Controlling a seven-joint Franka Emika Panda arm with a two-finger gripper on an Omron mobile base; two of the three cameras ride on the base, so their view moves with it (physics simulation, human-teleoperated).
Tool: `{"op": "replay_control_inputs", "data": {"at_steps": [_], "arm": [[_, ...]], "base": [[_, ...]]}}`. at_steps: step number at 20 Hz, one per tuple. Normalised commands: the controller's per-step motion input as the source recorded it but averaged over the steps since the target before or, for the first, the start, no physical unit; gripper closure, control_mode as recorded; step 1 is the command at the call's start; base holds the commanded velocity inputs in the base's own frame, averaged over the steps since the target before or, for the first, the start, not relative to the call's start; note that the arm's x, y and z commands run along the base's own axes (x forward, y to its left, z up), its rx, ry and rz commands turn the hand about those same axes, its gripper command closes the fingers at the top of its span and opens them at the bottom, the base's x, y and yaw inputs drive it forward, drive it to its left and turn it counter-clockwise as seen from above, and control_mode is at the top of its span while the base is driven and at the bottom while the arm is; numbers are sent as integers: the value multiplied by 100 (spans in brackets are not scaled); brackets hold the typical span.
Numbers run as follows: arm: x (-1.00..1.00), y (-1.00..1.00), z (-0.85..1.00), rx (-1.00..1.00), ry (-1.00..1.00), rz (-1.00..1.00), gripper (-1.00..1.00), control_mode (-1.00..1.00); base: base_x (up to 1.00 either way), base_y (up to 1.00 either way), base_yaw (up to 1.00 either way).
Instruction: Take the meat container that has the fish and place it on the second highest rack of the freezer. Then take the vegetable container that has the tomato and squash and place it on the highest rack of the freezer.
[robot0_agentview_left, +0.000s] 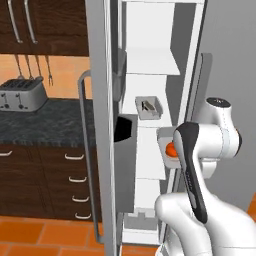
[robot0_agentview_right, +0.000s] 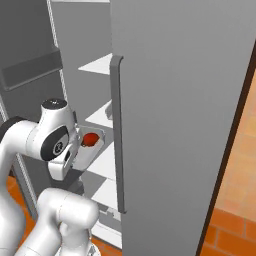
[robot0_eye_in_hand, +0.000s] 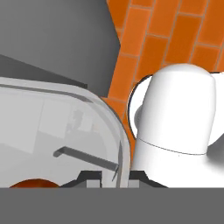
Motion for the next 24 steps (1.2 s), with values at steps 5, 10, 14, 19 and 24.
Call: {"op": "replay_control_inputs", "data": {"at_steps": [5,10,14,19,24], "arm": [[0,0,0,0,0,0,100,100],[0,0,0,0,0,0,100,100],[0,0,0,0,0,0,100,100],[0,0,0,0,0,0,100,100],[0,0,0,0,0,0,100,100]], "base": [[8,14,11],[45,6,7],[49,1,2],[48,0,0],[37,1,0]]}}
